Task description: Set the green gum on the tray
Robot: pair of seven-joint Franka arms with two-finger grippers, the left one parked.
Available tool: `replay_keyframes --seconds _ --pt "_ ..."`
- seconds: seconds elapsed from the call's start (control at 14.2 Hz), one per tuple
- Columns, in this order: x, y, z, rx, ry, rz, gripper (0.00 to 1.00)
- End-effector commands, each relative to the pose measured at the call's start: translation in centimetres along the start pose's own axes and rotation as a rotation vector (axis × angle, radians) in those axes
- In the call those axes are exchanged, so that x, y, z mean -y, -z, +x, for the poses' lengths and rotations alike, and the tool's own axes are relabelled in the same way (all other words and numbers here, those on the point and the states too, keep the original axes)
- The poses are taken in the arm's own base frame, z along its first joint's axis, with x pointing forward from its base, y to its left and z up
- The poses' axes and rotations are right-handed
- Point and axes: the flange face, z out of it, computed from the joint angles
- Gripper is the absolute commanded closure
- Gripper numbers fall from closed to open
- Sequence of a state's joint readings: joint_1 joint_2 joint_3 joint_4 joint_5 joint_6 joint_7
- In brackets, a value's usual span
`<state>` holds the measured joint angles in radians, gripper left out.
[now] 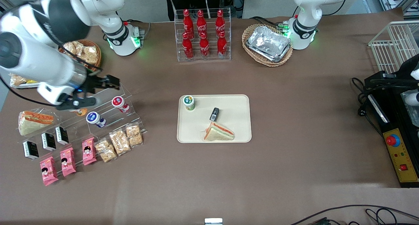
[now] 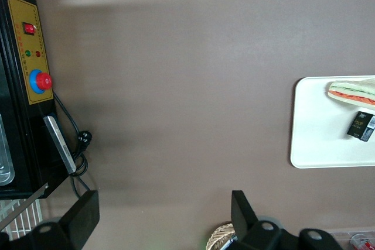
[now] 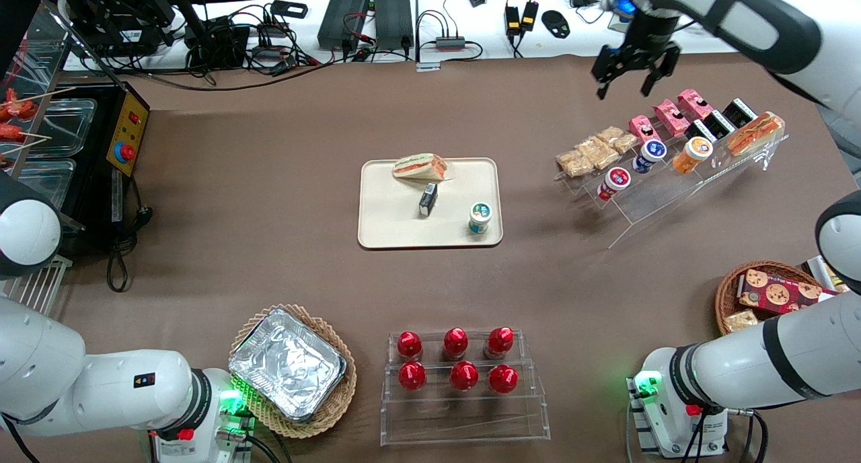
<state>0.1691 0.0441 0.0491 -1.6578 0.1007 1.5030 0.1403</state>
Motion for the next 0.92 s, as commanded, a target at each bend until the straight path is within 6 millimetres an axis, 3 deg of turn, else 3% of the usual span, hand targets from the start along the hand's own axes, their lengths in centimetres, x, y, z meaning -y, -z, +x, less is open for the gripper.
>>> replay_keyframes --seconds 0.0,0.21,0.35,0.49,0.85 --pt "-3.6 4.0 -0.4 -0.068 0.041 -0.078 0.0" --pt "-4.6 5.5 -0.6 -0.082 0.023 -0.098 0.0" --pt "-7.1 6.1 -0.3 -0.093 -0.022 -0.084 0.0" --pt "-7.9 6.8 -0.3 -0.109 -0.039 -0.082 0.0" --pt "-8.2 6.9 0.0 -0.11 -0.042 -0.083 0.0"
